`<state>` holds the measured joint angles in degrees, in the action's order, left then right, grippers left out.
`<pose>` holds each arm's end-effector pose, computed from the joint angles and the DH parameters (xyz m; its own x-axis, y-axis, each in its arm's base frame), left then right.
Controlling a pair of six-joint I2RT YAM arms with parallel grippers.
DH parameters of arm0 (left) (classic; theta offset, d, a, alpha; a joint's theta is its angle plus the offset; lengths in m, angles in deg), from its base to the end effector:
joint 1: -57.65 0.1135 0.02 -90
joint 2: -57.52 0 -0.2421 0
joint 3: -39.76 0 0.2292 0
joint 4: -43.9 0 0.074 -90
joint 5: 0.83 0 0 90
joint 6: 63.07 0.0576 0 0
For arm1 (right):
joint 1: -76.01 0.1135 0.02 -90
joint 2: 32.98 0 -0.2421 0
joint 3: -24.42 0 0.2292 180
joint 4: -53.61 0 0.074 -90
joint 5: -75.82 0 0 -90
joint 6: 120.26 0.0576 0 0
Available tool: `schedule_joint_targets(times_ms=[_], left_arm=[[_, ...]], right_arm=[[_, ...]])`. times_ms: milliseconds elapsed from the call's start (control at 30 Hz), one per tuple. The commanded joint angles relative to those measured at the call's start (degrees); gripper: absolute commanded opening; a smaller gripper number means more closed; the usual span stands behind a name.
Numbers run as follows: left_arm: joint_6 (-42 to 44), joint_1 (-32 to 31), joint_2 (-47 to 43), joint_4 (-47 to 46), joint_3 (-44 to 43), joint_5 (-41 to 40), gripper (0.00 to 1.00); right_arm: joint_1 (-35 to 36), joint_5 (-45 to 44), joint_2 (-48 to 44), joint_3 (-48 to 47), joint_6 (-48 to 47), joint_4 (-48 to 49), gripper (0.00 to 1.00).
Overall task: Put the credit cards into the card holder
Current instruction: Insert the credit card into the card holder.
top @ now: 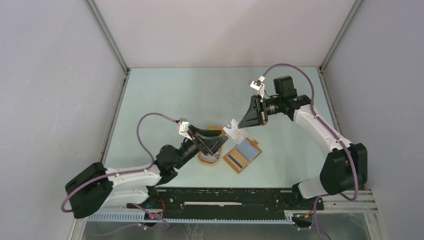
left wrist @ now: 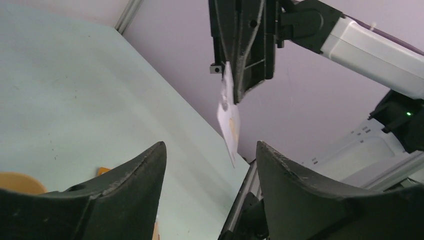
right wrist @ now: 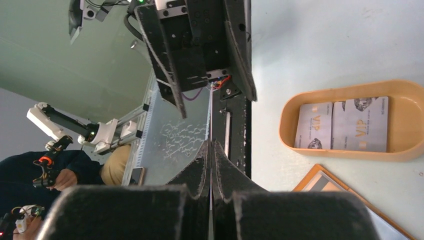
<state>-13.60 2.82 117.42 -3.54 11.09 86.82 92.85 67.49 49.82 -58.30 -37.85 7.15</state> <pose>0.1292 -0.1792 0.2408 -0.3938 -0.5684 -0.7224 0.7080 0.3136 -0.6327 0.2472 0.1344 0.2936 -0.5971 -0.2007 -0.7767 -0.7791 -0.0858 0.6211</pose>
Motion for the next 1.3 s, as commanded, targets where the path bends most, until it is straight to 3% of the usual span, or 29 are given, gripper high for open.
schedule_joint_targets(times_ms=[0, 133, 333, 367, 433, 467, 500, 533, 600, 667, 700, 767, 867, 1000, 1267], left_arm=[[-0.46, -0.62, 6.15, -8.90, -4.38, -3.77, 0.68], [-2.30, -0.81, 11.10, -13.64, -6.28, -2.90, 0.55], [-4.09, -0.81, 14.14, -17.14, -7.87, -0.81, 0.47], [-4.19, -0.81, 14.11, -17.14, -7.88, -0.67, 0.41], [-4.20, -0.81, 14.02, -17.18, -7.67, -0.43, 0.12], [-4.27, -0.85, 14.00, -17.18, -7.51, -0.50, 0.02], [-4.36, -0.81, 13.89, -17.15, -7.31, -0.76, 0.00], [-4.19, -0.81, 13.65, -17.19, -6.96, -0.89, 0.00], [-4.10, -0.68, 12.48, -16.88, -5.75, -1.47, 0.00], [-4.10, -0.50, 10.29, -14.32, -4.00, -1.58, 0.00], [-4.04, -0.46, 8.82, -12.42, -3.12, -1.71, 0.00], [-4.46, -0.50, 6.00, -6.73, -2.20, -1.35, 0.00], [-6.24, -1.43, 2.10, 8.72, -4.11, -0.75, 0.00], [-7.26, -5.81, -0.70, 25.27, -7.06, -6.50, 0.00], [-14.88, -8.25, 6.40, 23.24, -7.75, -6.61, 0.00]], right_arm=[[-0.14, 3.87, -0.55, -0.06, 3.73, 3.48, 0.00], [0.39, 3.27, -0.14, -0.13, 4.02, 3.34, 0.00], [1.09, 1.24, 0.72, -0.05, 3.82, 2.98, 0.00], [1.09, 1.10, 0.92, -0.12, 3.82, 2.85, 0.00], [1.09, 0.95, 0.97, -0.06, 3.61, 2.68, 0.00], [1.15, 0.72, 0.81, -0.06, 3.37, 2.52, 0.00], [1.22, 0.44, 0.53, -0.09, 3.12, 2.40, 0.00], [1.35, 0.05, 0.21, -0.09, 2.77, 2.27, 0.07], [1.29, -2.38, -1.28, -0.54, 0.50, 0.71, 0.33], [0.72, -9.00, -3.73, -4.55, -13.15, -12.44, 0.63], [0.66, -13.50, -5.63, -6.92, -21.31, -19.63, 0.70], [0.79, -25.85, -9.76, -6.37, -24.18, -19.96, 0.77], [0.51, -39.93, -14.69, 1.43, -22.99, -12.55, 0.78], [-2.23, -44.18, -11.58, 4.62, -19.49, -10.14, 0.72], [-3.13, -46.37, 1.45, 4.63, -17.50, -10.03, 0.55]])
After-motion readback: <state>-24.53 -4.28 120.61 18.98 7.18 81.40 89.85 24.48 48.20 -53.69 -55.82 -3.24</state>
